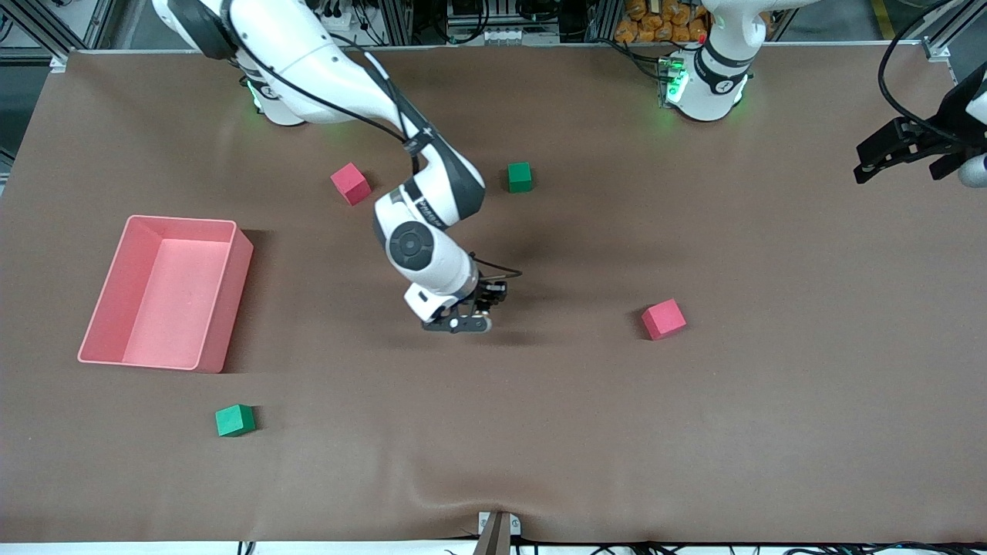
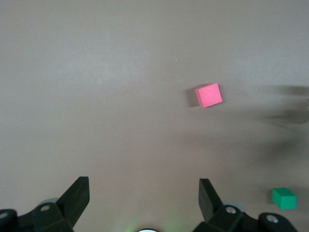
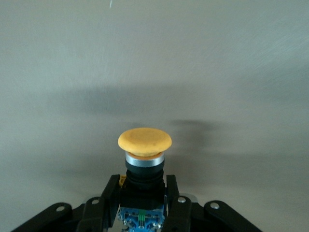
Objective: Place and upright button with both arms
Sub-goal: 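Carry the button to the middle of the table with the right gripper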
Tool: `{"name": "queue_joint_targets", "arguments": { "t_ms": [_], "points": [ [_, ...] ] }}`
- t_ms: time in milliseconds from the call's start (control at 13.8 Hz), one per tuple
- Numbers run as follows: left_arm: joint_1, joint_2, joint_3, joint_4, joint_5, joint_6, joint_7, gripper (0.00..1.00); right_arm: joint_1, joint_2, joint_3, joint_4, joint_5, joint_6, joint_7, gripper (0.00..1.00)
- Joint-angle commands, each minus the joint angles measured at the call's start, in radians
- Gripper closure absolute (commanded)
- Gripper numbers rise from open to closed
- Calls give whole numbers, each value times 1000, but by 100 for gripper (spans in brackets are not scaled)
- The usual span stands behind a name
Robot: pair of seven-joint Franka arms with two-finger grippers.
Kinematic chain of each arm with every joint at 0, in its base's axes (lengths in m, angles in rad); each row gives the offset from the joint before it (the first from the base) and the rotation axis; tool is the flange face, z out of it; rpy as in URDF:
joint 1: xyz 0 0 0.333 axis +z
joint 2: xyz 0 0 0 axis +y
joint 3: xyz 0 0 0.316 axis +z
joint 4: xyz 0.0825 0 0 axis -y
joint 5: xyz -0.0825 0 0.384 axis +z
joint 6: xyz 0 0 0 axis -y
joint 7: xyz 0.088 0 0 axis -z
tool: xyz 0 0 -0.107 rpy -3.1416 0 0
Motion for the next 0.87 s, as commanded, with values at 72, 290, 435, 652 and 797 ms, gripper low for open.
{"name": "queue_joint_targets", "arguments": {
  "t_ms": [72,290,435,652,797],
  "points": [
    [-36,65,-13,21,2,4,8,0,44,49,-12,33,-22,55,11,100],
    [-86,102,-13,21,2,6,6,0,55,72,-12,39,-20,58,16,78],
    [-111,154,-12,21,5,6,3,0,66,69,-14,42,-25,58,58,0],
    [-123,237,-18,21,3,47,2,0,60,63,-18,76,-23,47,58,0],
    [-162,306,-27,21,6,93,2,0,49,49,-21,117,-23,39,58,0]
  ]
}}
